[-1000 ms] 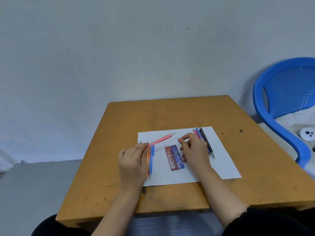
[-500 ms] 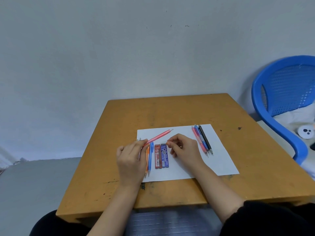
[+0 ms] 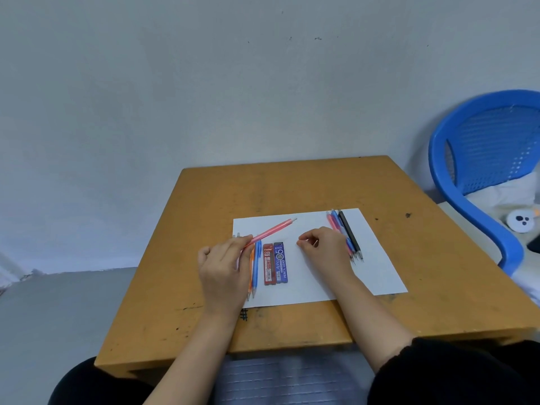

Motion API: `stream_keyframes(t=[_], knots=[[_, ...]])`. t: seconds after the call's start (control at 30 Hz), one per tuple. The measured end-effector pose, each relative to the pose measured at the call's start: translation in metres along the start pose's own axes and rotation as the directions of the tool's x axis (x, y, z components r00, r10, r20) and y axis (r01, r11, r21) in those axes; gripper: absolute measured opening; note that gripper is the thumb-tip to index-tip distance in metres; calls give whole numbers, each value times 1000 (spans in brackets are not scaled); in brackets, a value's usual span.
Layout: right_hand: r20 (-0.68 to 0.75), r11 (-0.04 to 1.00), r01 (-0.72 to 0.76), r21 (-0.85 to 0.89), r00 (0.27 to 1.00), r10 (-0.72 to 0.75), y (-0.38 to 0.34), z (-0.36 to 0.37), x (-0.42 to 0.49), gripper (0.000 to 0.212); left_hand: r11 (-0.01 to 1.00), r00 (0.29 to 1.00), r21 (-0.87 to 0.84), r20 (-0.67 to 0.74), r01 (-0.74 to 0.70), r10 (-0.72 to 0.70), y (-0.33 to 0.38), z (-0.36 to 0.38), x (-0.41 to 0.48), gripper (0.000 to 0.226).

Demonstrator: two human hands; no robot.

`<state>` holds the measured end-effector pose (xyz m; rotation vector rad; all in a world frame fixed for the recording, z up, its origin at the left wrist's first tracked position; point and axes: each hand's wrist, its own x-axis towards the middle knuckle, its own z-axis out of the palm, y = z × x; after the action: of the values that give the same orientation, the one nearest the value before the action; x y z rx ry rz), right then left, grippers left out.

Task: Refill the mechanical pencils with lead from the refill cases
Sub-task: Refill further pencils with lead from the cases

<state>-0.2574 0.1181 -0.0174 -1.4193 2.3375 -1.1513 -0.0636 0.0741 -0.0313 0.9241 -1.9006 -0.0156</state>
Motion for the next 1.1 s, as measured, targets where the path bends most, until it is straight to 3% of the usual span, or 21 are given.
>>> stream_keyframes(t=[0.33,0.43,0.53,0.63,0.97,1.1], knots=[[17,1000,-20,-4,1000,20,0,1,1,21,999,1000,-27,1,-22,22,4,-2,2,30],[-69,994,2,105,998,5,-1,-2,1,22,1000,1000,-18,-4,-21,21,3,-1,2,27],[-168,939,75,335,986,-18,-5,-10,-2,17,1000,1000,-20,-5,-13,13,4,-2,2,33],[-131,878,106,467,990,-50,-11,-15,-5,12,999,1000,-21,-4,-27,27,4,-2,3,32],[-122,873,123,472,990,-73,-10,-15,-4,11,999,999,18,-8,-38,38,2,-1,2,20],[-189,886,52,461,981,41,-6,-16,1,11,999,1000,37,-16,12,-12,-1,0,0,14]])
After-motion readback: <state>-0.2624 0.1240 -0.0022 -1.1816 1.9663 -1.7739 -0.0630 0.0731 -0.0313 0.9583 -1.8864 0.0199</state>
